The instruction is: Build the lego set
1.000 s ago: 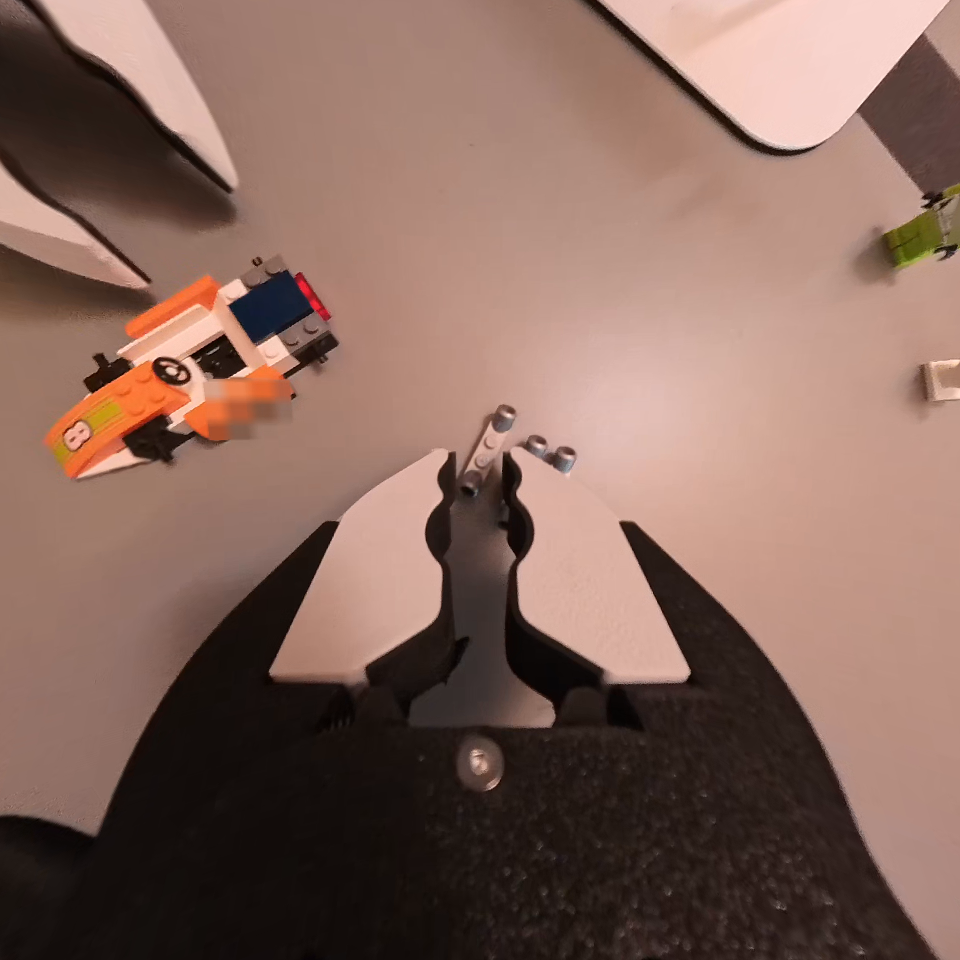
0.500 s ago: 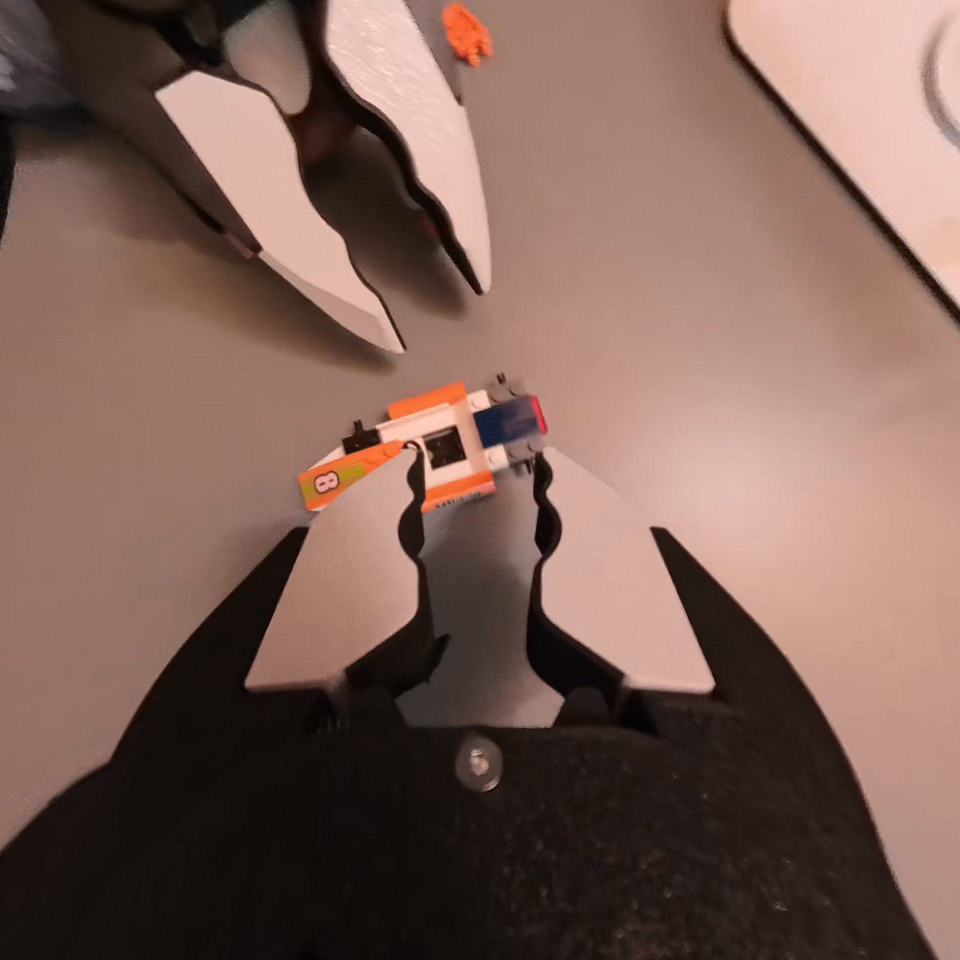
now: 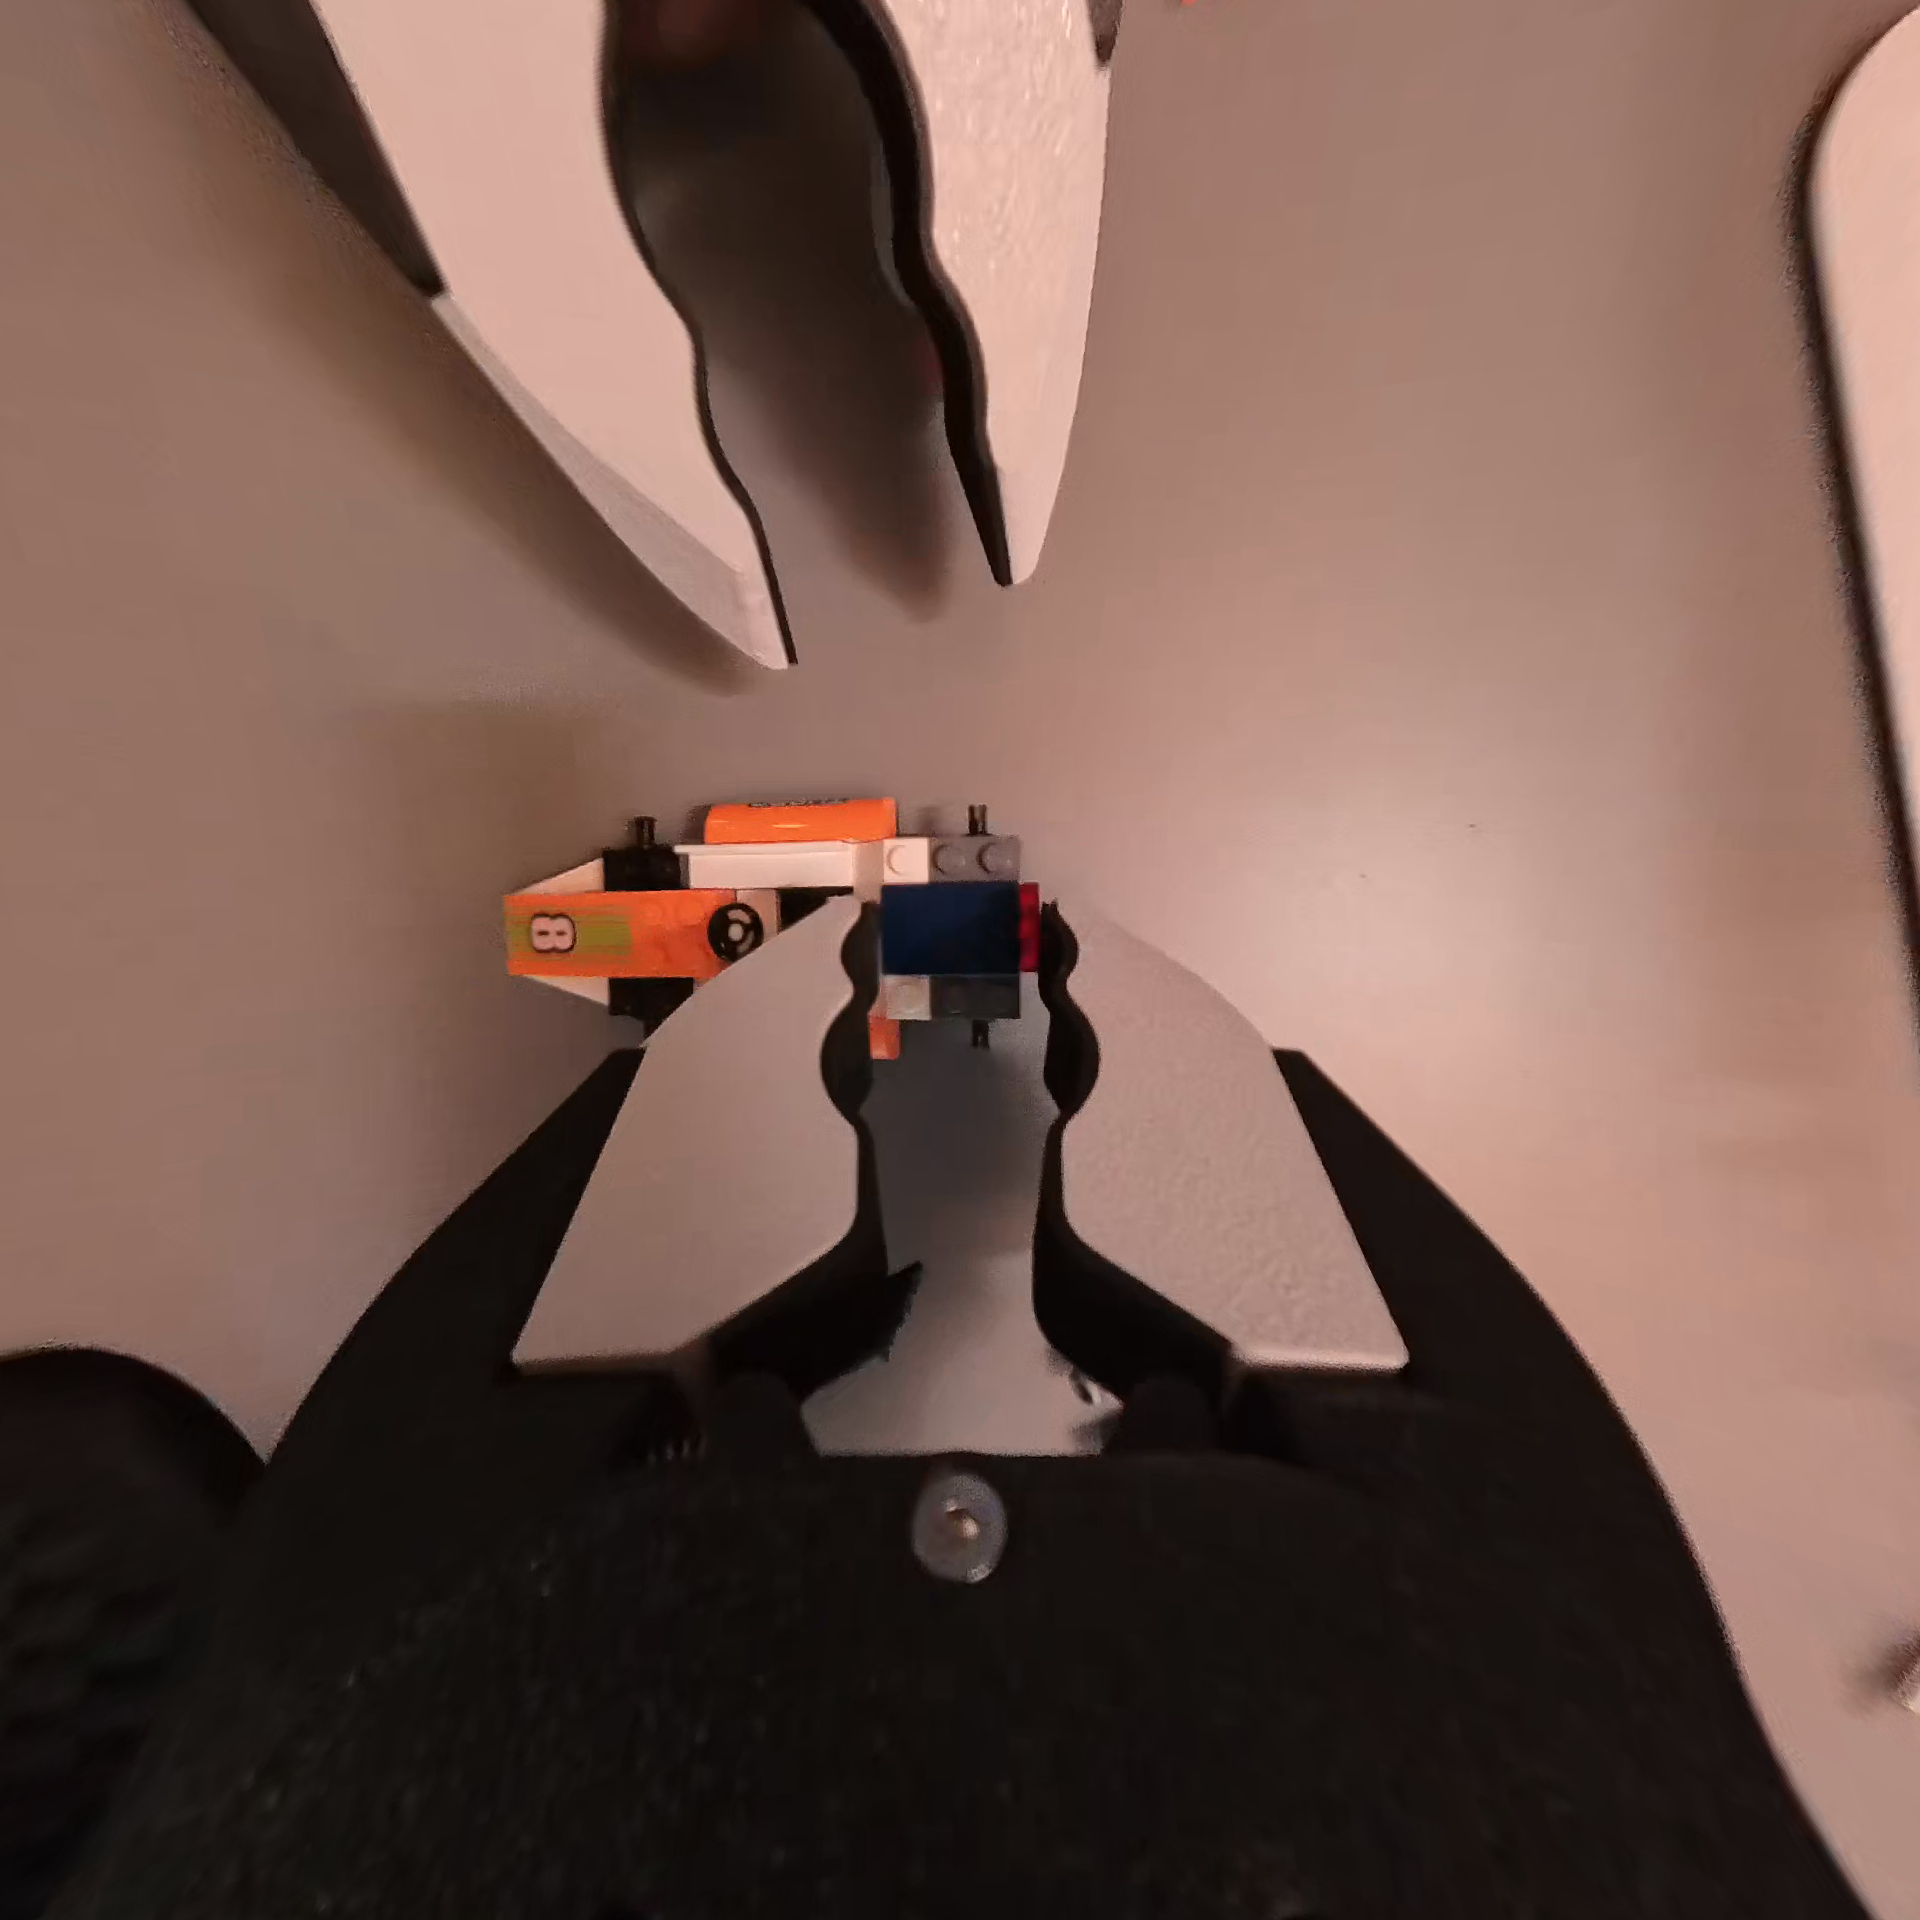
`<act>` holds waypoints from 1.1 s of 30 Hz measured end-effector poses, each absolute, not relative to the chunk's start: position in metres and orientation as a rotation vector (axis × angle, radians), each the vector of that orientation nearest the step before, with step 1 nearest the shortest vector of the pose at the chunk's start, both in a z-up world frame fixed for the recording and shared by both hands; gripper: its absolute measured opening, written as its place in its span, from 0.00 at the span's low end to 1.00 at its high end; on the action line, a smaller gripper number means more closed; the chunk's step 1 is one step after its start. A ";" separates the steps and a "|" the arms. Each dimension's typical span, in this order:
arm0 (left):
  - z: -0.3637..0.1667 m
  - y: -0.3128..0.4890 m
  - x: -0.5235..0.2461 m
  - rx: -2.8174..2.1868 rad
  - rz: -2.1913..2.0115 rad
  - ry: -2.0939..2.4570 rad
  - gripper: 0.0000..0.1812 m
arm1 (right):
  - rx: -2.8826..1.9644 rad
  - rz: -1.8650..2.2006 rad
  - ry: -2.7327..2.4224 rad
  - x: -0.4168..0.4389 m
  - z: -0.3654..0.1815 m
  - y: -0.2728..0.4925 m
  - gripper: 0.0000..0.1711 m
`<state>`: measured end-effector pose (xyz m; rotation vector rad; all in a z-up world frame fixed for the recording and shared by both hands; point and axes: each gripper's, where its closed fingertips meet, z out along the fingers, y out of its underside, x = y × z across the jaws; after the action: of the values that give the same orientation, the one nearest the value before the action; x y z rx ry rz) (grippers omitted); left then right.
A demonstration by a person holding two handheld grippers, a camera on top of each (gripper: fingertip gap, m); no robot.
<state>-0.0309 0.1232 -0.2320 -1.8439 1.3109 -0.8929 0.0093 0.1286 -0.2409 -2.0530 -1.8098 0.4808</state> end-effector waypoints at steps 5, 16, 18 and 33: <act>-0.211 0.121 -0.023 -1.877 -1.191 1.109 0.21 | -1.970 0.386 -1.723 0.021 -0.208 0.131 0.17; -0.178 0.094 0.008 -1.881 -1.454 0.963 0.18 | -1.754 0.168 -1.521 0.007 -0.156 0.117 0.16; -0.172 0.092 0.009 -1.871 -1.439 0.955 0.13 | -1.726 0.131 -1.515 0.007 -0.151 0.115 0.17; -0.163 0.081 0.018 -1.938 -1.543 0.782 0.10 | -1.583 0.047 -1.432 0.016 -0.141 0.099 0.17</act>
<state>0.0184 0.0811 -0.1626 -1.9380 0.7820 -1.5432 0.0157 0.0988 -0.1414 -1.5825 -1.4322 0.0468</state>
